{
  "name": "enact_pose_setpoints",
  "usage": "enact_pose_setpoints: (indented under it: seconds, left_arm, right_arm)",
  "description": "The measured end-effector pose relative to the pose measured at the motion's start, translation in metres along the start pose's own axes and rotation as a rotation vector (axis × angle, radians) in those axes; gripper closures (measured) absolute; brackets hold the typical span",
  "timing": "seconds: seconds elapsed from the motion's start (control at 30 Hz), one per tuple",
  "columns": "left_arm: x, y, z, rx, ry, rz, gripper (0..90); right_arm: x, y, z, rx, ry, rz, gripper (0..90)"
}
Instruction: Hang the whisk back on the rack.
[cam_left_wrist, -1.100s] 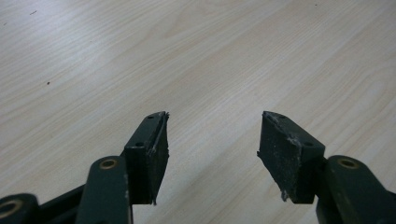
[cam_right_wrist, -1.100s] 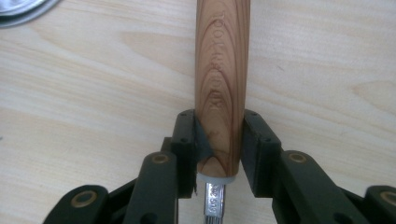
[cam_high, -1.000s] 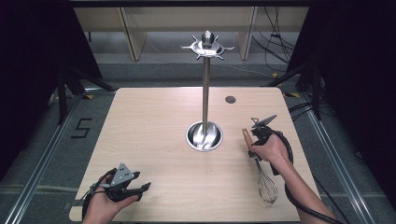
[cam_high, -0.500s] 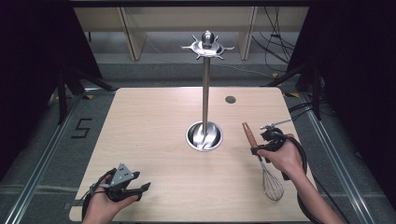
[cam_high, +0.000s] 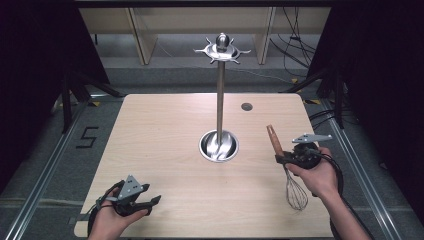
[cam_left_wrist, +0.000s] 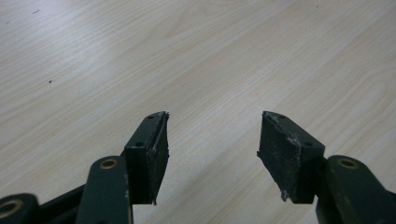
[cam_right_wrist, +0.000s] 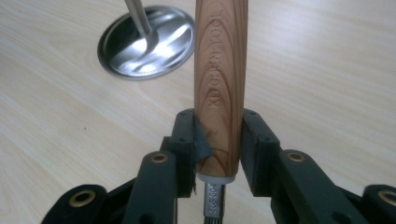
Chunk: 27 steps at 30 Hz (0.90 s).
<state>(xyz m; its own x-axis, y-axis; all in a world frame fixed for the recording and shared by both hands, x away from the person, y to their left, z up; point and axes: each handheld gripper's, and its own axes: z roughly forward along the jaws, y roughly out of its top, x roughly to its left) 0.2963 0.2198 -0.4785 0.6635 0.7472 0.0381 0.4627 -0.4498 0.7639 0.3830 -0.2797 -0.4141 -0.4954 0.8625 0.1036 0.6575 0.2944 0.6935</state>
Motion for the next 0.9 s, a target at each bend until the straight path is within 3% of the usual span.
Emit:
enact_pose_setpoints:
  seconds: [0.17,0.2,0.3,0.47,0.57,0.67,0.8,0.83,0.9]
  left_arm:
    - [0.0,0.0,0.0,0.0,0.002,-0.003,41.2]
    - [0.0,0.0,0.0,0.0,0.002,-0.001,41.1]
    - [0.0,-0.001,0.0,-0.008,0.0,-0.003,41.2]
    - [0.0,0.0,-0.001,-0.001,0.004,-0.003,41.2]
    - [0.0,0.0,-0.001,-0.003,0.005,-0.003,41.2]
    - [0.004,0.0,-0.002,0.007,0.017,0.034,41.2]
    - [0.003,0.0,-0.002,0.005,0.016,0.025,41.2]
    - [0.001,-0.001,-0.002,0.004,0.009,-0.014,41.2]
    - [0.001,-0.001,-0.002,0.003,0.008,-0.011,41.2]
  right_arm:
    - [0.001,-0.004,-0.007,-0.081,0.01,-0.03,69.9]
    - [-0.001,-0.004,-0.009,-0.097,-0.002,-0.068,69.9]
    - [-0.001,-0.005,-0.011,-0.139,-0.007,-0.106,69.9]
    - [0.0,-0.005,-0.013,-0.209,0.004,-0.113,69.9]
    - [0.0,-0.003,-0.016,-0.221,0.012,-0.123,70.0]
    - [0.0,-0.001,-0.017,-0.254,0.003,-0.138,70.0]
    - [0.001,0.002,-0.019,-0.277,-0.003,-0.139,70.1]
    - [0.001,0.004,-0.02,-0.281,-0.007,-0.149,70.1]
    - [0.005,0.005,-0.021,-0.288,-0.006,-0.116,70.1]
